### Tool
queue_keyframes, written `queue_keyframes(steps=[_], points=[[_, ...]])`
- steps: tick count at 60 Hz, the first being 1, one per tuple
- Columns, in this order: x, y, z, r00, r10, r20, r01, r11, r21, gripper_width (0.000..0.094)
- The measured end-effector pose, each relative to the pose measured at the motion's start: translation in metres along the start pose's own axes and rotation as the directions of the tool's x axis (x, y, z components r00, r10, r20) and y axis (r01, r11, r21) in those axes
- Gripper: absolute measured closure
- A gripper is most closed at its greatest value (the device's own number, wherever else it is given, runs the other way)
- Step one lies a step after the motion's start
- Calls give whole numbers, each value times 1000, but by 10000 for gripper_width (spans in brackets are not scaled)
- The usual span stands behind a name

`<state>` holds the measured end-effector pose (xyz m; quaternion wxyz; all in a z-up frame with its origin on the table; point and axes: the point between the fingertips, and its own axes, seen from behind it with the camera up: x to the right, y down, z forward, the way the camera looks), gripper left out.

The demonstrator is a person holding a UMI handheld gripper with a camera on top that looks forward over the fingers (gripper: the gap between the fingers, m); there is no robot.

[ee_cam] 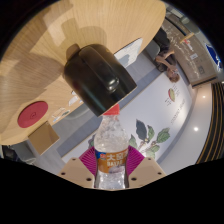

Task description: Pour water

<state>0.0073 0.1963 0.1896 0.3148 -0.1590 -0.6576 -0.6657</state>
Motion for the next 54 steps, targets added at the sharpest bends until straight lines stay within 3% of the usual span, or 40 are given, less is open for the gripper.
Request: queue_keyframes(steps=[6,11,14,16,18,23,27,31,37,39,45,54], points=[[16,22,-7,985,165,-42,-167,985,-33,604],[26,52,5,837,539,-99,-546,834,-76,605],[16,73,5,571,803,-172,-821,561,-106,601],[20,87,-3,351,913,-210,-936,342,-78,598],[-5,86,6,95,979,-183,-994,84,-66,596],[-27,52,11,-452,880,-148,-887,-461,-32,597],[-47,53,3,-646,754,-115,-756,-653,-34,596],[-67,17,9,-732,672,-112,-672,-739,-44,597],[-79,31,-5,-773,631,-57,-627,-775,-83,596],[-76,-3,13,-787,614,-58,-610,-788,-83,596],[-95,9,-6,-784,620,-30,-611,-780,-135,594],[-87,3,-6,-787,616,-28,-611,-785,-107,596]])
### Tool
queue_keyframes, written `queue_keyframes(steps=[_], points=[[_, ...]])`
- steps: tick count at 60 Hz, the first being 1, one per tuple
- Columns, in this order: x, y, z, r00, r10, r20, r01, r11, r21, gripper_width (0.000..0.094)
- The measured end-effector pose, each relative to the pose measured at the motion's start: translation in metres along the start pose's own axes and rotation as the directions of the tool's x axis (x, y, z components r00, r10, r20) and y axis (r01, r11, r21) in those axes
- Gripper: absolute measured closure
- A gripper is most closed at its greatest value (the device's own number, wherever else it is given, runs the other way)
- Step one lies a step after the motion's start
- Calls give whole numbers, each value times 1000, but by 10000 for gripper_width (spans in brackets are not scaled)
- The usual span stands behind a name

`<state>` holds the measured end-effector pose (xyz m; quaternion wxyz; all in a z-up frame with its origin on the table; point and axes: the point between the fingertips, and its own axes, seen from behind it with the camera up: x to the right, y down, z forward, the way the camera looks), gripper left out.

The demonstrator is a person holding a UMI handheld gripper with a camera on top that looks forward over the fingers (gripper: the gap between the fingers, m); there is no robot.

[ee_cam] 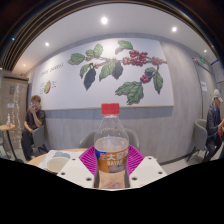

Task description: Pour water

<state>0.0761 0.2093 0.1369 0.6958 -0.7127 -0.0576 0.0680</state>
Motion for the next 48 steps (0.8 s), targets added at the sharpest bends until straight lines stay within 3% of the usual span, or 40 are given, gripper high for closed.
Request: queue_keyframes(steps=[12,19,23,26,40,48], points=[[2,-1,1,1000,-26,-6,26,999,-30,581],[0,-1,-1,999,-33,-1,33,998,-47,370],[-3,2,-8,999,-41,20,42,996,-77,59],[-2,-3,-16,999,-30,24,31,997,-65,107],[-16,27,-97,998,-20,52,28,988,-152,87],[-45,46,-179,989,19,145,8,983,-184,87]])
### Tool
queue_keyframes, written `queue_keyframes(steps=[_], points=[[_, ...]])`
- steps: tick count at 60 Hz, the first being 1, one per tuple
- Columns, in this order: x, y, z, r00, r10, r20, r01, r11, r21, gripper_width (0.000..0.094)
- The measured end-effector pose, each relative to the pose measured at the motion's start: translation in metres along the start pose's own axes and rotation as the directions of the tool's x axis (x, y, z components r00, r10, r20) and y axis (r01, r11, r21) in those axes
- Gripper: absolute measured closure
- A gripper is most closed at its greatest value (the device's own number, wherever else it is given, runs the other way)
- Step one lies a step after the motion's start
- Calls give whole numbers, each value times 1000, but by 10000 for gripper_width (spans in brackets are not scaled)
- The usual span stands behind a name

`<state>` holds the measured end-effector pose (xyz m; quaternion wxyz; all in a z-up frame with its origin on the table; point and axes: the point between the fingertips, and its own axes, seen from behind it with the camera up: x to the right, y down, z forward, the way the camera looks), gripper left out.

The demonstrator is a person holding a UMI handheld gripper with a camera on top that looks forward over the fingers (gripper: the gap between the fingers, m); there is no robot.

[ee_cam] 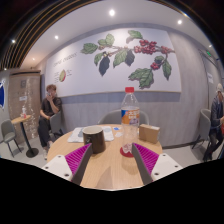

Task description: Pour water

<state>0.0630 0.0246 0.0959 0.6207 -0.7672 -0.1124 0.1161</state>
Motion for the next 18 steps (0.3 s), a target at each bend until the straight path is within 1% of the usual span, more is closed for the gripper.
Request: queue_keyframes(steps=[4,9,12,18], points=[[-17,11,-20,999,21,41,-20,1000,-7,84],[-27,28,-43,997,45,69,-43,999,-30,80],[-34,32,-46,995,44,85,-42,999,-28,77],[-30,35,-56,995,38,92,-36,999,-21,79]])
